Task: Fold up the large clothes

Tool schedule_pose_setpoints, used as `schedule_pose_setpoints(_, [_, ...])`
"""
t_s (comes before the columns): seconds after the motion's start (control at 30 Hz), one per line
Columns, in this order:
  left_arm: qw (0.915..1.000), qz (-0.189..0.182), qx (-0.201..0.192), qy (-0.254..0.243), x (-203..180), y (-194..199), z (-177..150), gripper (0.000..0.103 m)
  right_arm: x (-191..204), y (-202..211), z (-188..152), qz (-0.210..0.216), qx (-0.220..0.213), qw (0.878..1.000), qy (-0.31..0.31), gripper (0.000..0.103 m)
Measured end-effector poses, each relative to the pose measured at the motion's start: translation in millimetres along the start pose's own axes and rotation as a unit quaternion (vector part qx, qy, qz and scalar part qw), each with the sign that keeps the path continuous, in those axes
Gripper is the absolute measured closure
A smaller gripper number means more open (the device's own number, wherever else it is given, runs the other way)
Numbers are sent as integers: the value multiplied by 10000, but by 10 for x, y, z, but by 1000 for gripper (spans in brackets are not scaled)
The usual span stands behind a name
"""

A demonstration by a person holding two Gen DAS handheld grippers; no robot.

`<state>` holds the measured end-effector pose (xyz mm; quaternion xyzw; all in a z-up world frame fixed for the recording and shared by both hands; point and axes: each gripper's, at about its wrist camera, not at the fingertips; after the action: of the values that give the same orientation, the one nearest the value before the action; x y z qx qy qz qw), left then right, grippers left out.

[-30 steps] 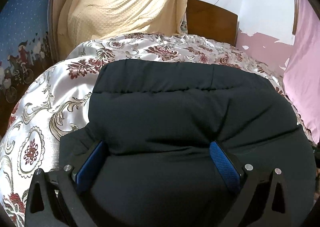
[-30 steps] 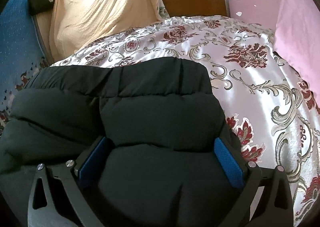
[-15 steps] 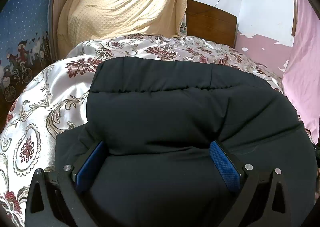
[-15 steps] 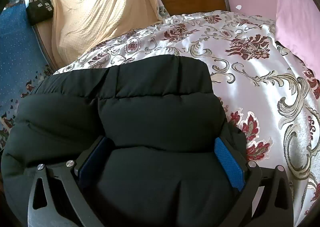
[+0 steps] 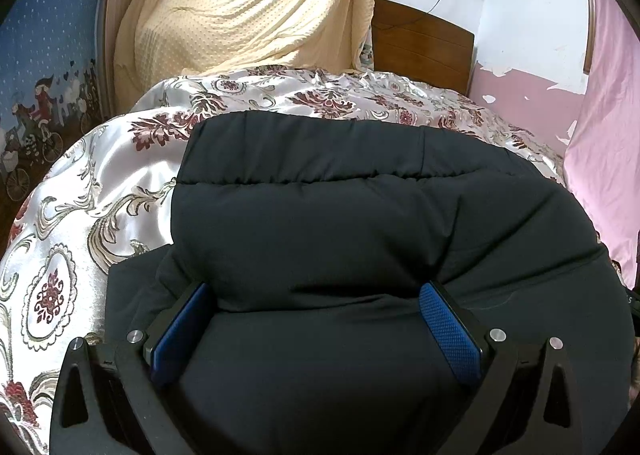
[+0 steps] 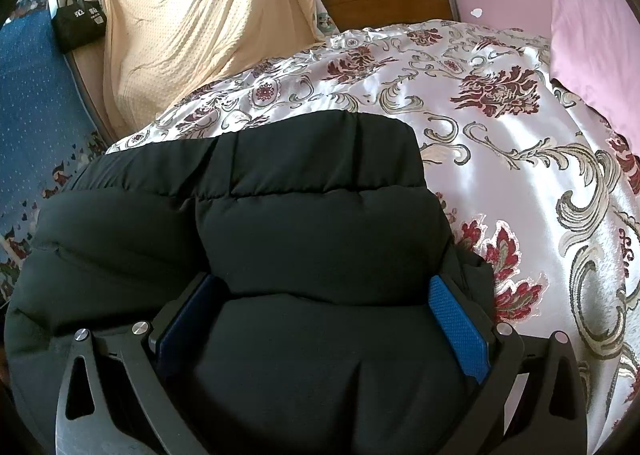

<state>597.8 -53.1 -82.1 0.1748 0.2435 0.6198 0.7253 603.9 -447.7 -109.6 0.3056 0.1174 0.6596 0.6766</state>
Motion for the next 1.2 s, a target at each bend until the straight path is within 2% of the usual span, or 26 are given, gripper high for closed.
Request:
schedule_pose_setpoints(0.17, [9996, -216, -106, 154, 62, 28, -19, 0, -48, 29, -19, 145, -70, 9998, -97, 1])
schedule_pose_setpoints(0.27, [9979, -491, -176, 382, 167, 76, -31, 0, -142, 151, -61, 400, -337, 9981, -336, 1])
schedule_pose_setpoints(0.43, [9964, -673, 38, 514, 280, 273, 4, 0, -405, 457, -207, 882, -675, 9887, -1006, 1])
schedule_pose_setpoints(0.63, [9956, -702, 291, 543, 594, 610, -35, 0, -778, 676, -501, 708, -312, 9861, -1473, 1])
schedule_pose_setpoints(0.73, [9895, -995, 639, 832, 857, 638, -71, 0, -749, 770, -565, 641, -267, 9917, -1083, 1])
schedule_pose_setpoints(0.83, [9822, -1137, 942, 1160, 1151, 593, -159, 0, -679, 769, -525, 682, -26, 9951, -711, 1])
schedule_pose_setpoints(0.93, [9759, -1329, 1239, 1205, 1275, 484, -299, 0, -722, 681, -504, 863, 307, 9927, -788, 1])
schedule_pose_setpoints(1.07, [9728, -1735, 1147, 1019, 1259, 450, -372, 0, -836, 514, -518, 1291, 683, 9828, -1130, 1])
schedule_pose_setpoints(1.2, [9622, -2283, 1222, 844, 1174, 375, -426, 0, -861, 394, -549, 1659, 846, 9752, -1193, 1])
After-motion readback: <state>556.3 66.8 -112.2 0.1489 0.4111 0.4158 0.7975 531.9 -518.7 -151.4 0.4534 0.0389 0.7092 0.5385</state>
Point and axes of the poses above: each gripper's, at about its wrist camera, not at the fingertips, and y roughly against the way its jaws point, x to its left, z to its top, and after that the axes turned 6 degrees about -x, right-handed
